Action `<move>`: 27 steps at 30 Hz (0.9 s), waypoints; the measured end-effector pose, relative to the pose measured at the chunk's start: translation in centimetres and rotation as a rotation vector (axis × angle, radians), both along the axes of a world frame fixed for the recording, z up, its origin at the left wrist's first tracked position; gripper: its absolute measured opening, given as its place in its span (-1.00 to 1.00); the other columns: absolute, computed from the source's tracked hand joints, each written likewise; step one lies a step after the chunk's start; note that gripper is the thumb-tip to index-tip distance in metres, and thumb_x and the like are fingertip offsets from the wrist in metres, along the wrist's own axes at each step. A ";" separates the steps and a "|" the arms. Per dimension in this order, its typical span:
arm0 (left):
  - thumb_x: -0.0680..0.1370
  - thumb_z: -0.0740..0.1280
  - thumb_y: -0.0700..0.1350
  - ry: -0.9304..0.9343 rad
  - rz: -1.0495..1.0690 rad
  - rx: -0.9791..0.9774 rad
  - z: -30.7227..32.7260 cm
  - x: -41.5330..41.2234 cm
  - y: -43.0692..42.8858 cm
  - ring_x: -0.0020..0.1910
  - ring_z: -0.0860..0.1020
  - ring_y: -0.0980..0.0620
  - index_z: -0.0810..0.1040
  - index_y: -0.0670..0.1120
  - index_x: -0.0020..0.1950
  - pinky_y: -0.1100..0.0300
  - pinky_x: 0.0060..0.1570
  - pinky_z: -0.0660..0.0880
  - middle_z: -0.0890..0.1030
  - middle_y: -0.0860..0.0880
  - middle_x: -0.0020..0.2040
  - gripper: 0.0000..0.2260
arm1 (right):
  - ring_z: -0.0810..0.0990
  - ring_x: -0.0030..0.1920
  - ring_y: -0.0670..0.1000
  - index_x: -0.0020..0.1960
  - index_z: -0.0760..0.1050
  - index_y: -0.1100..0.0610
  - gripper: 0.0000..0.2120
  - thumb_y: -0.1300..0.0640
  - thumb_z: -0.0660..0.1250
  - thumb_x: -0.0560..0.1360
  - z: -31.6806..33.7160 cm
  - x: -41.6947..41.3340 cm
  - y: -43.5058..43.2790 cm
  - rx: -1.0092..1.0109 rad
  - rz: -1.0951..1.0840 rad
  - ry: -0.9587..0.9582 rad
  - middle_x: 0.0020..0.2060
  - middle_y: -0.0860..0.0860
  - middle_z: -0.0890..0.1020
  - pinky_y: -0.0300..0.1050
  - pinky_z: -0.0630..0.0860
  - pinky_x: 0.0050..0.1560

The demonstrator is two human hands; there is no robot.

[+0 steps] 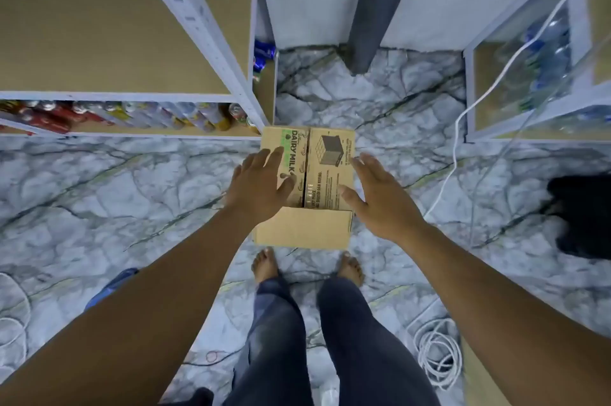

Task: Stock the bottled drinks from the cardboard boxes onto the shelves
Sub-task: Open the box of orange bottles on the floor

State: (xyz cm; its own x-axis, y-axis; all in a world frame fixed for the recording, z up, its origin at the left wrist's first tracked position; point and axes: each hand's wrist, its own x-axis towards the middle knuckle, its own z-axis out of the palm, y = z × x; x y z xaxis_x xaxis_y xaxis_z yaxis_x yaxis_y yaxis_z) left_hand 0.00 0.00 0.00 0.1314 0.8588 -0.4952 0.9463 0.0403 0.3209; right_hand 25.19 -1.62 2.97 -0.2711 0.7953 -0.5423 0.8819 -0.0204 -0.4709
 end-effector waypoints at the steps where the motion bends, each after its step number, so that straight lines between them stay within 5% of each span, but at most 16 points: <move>1: 0.68 0.14 0.21 -0.003 -0.001 -0.017 -2.1 -0.1 0.6 0.58 0.17 -0.18 0.11 -0.04 0.66 -0.17 0.51 0.20 0.24 -0.12 0.60 -0.38 | -0.07 0.64 0.04 0.67 -0.02 0.06 -0.33 -0.24 0.01 0.68 -2.2 -0.3 0.3 -0.020 -0.001 -0.011 0.66 0.03 -0.05 0.14 0.06 0.60; 12: 0.49 0.38 0.23 0.018 -0.119 0.084 -22.8 -2.7 4.9 0.59 0.07 -0.30 0.18 -0.11 0.62 -0.27 0.51 0.19 0.16 -0.23 0.60 -0.19 | -0.01 0.64 0.09 0.67 -0.07 0.06 -0.30 -0.25 0.04 0.67 -23.2 -2.1 4.0 -0.005 -0.056 -0.031 0.66 0.04 -0.07 0.07 0.20 0.54; 17: 0.44 0.17 0.42 0.036 -0.052 0.184 -24.6 -2.2 3.8 0.61 -0.02 -0.25 0.14 -0.09 0.63 -0.23 0.54 0.04 0.08 -0.21 0.64 -0.10 | -0.12 0.65 0.07 0.67 -0.04 0.10 -0.30 -0.19 0.11 0.68 -25.7 -2.7 3.3 0.107 -0.091 -0.041 0.66 0.08 -0.06 0.06 0.02 0.60; 21: 0.42 0.29 0.47 0.010 -0.030 0.132 -24.5 -1.9 3.0 0.64 -0.10 -0.20 0.04 -0.06 0.65 -0.23 0.58 -0.01 0.00 -0.18 0.66 -0.01 | -0.17 0.64 0.05 0.68 -0.10 0.06 -0.25 -0.24 0.14 0.66 -25.4 -2.7 2.7 0.065 -0.131 0.005 0.66 0.06 -0.13 0.00 -0.07 0.59; 27: 0.42 0.30 0.49 -0.030 -0.023 0.075 -22.1 -1.9 0.3 0.64 -0.06 -0.21 0.03 -0.05 0.64 -0.25 0.56 0.09 0.02 -0.15 0.65 0.01 | -0.03 0.64 0.07 0.67 -0.09 0.02 -0.22 -0.30 0.13 0.62 -23.5 -2.8 0.5 -0.031 -0.096 0.071 0.65 0.00 -0.16 0.13 0.20 0.56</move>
